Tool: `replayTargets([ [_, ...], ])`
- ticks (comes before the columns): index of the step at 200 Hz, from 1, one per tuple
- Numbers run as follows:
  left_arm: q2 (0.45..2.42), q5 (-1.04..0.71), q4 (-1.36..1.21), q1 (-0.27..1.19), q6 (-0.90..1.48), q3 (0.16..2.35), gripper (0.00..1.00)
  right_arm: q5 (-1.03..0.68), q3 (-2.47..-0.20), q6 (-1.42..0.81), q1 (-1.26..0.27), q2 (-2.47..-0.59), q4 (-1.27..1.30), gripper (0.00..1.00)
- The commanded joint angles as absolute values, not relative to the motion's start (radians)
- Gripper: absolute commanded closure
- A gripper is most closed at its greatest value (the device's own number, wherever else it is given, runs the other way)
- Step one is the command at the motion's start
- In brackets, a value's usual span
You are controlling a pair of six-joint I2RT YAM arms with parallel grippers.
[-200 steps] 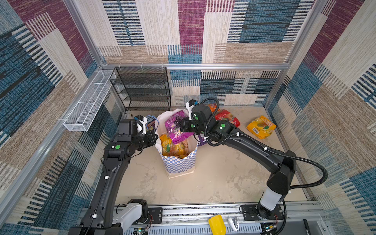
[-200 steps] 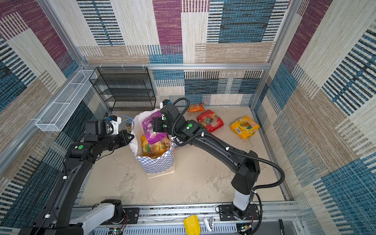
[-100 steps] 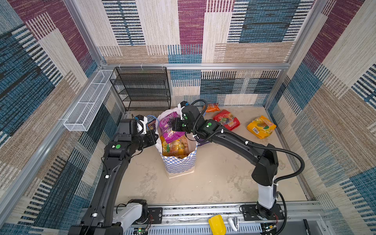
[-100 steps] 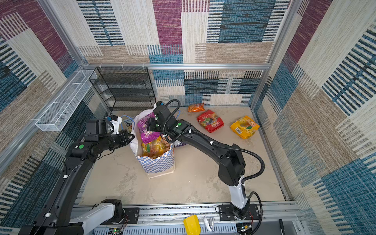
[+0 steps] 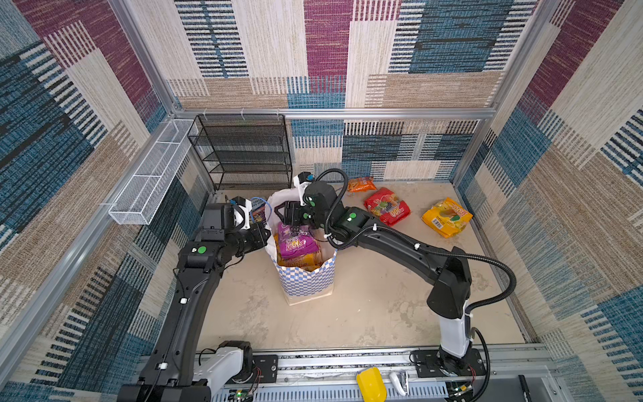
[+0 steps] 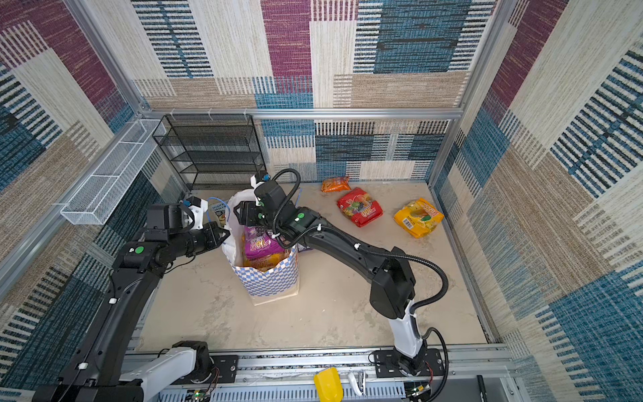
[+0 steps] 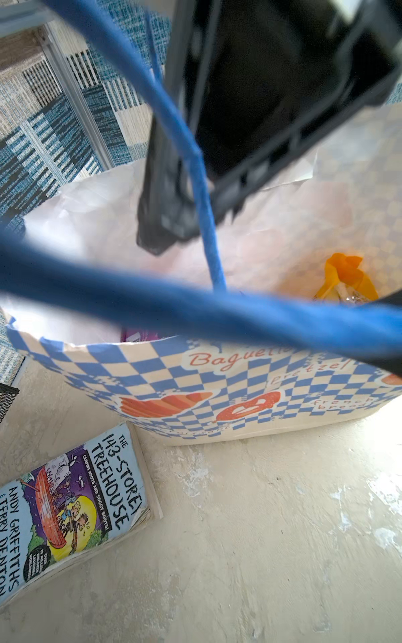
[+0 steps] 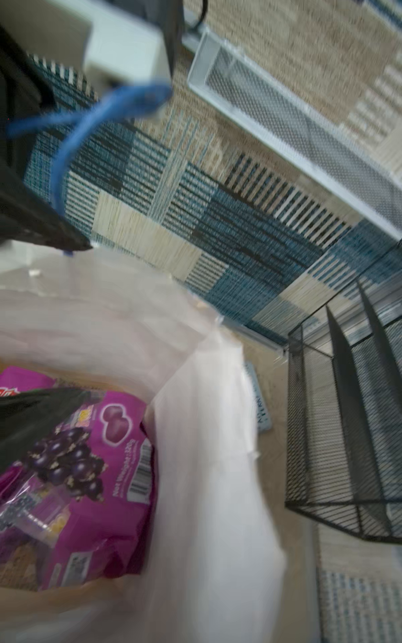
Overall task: Place the snacks into the paper bag
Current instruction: 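Withdraw the right gripper from the paper bag toward the small purple berries packet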
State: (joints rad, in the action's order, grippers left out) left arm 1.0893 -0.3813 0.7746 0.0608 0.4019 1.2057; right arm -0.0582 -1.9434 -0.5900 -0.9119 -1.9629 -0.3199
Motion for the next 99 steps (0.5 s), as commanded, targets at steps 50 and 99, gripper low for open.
replayTargets([
  [50, 1.092, -0.403, 0.710, 0.058, 0.406, 1.204, 1.00, -0.015, -2.137, -0.392, -0.911, -1.832, -0.511, 0.01],
  [99, 1.078, -0.386, 0.715, 0.058, 0.403, 1.206, 1.00, 0.169, -2.058, -0.327, -0.877, -1.626, -0.642, 0.00],
])
